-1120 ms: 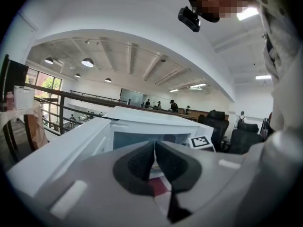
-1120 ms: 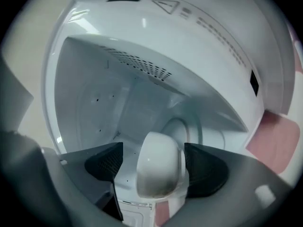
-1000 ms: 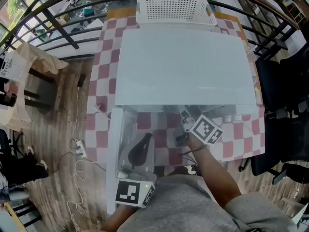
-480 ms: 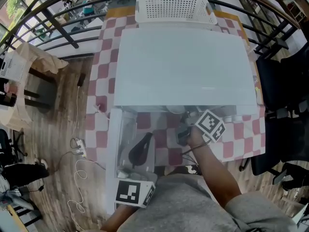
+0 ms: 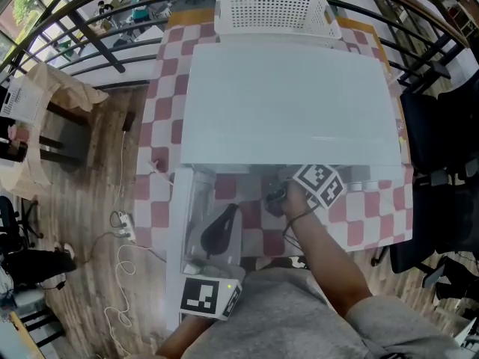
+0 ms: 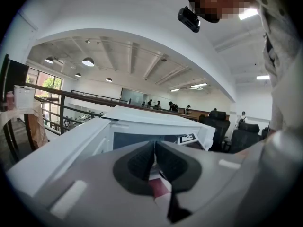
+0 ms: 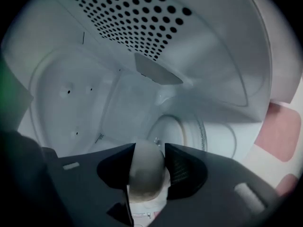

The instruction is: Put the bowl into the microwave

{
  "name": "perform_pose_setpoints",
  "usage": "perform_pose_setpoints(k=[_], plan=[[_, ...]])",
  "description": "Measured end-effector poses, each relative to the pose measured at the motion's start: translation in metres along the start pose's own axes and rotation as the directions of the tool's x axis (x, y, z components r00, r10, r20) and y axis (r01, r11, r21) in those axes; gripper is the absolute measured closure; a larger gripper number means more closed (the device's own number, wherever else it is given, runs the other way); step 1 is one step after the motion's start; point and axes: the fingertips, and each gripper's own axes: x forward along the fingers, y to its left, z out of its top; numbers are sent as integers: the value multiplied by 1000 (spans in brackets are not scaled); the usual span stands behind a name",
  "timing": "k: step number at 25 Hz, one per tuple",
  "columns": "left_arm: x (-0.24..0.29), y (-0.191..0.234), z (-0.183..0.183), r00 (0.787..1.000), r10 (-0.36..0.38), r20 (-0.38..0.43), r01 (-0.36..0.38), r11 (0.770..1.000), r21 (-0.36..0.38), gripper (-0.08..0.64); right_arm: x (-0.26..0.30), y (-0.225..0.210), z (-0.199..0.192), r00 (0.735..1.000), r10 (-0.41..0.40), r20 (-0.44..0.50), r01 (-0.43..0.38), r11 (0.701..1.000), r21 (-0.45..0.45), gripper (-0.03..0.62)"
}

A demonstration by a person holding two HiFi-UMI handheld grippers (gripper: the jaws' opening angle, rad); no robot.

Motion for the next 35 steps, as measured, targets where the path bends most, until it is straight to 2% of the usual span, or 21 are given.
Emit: perform_pose_setpoints(k=[3,6,8,11,13,16,18,22,25,28,30,32,35], plan=[[0,2,0,1000,5,0,-5,1000,-3,543,0,2,-1,1000,8,8,-8,1000,-24,426],[0,3,1,1000,4,4,-4,1000,-1,543,-4,5,-1,998,58,10,-58,998,-29,344],[0,3,1,1000,0,6,0,1000,-1,543,-7,7,-1,996,86,11,-85,995,-49,332],[0,0,1,1000,-7,5,7,1000,4,543,-12,6,-2,996,89,1,-88,989,-122,322],[1,-2,-1,1000,-10,3,10,1000,7,543,-15,5,-4,996,89,-8,-89,981,-173,294],[1,-4,-1,1000,-14,4,14,1000,13,543,-17,3,-7,996,79,-31,-84,957,-276,275],[0,-7,0,1000,-15,4,15,1000,15,543,-21,1,-10,997,59,-45,-71,930,-362,268],[-2,-13,0,1000,-20,4,20,1000,20,543,-31,6,-14,997,56,-57,-77,851,-519,268],[-2,-17,-1,1000,-21,6,21,1000,23,543,-41,7,-15,996,63,-70,-92,808,-582,266],[-3,-18,-2,1000,-16,5,16,1000,25,543,-56,7,-13,994,77,-79,-109,778,-618,265],[-4,-18,-2,1000,-8,9,8,1000,26,543,-68,12,-13,990,102,-98,-141,757,-637,270],[-4,-20,-2,1000,-5,12,4,1000,28,543,-82,21,-14,980,145,-135,-198,724,-660,289],[-4,-27,-4,1000,-7,11,6,999,34,543,-106,33,-18,954,202,-220,-298,647,-702,341]])
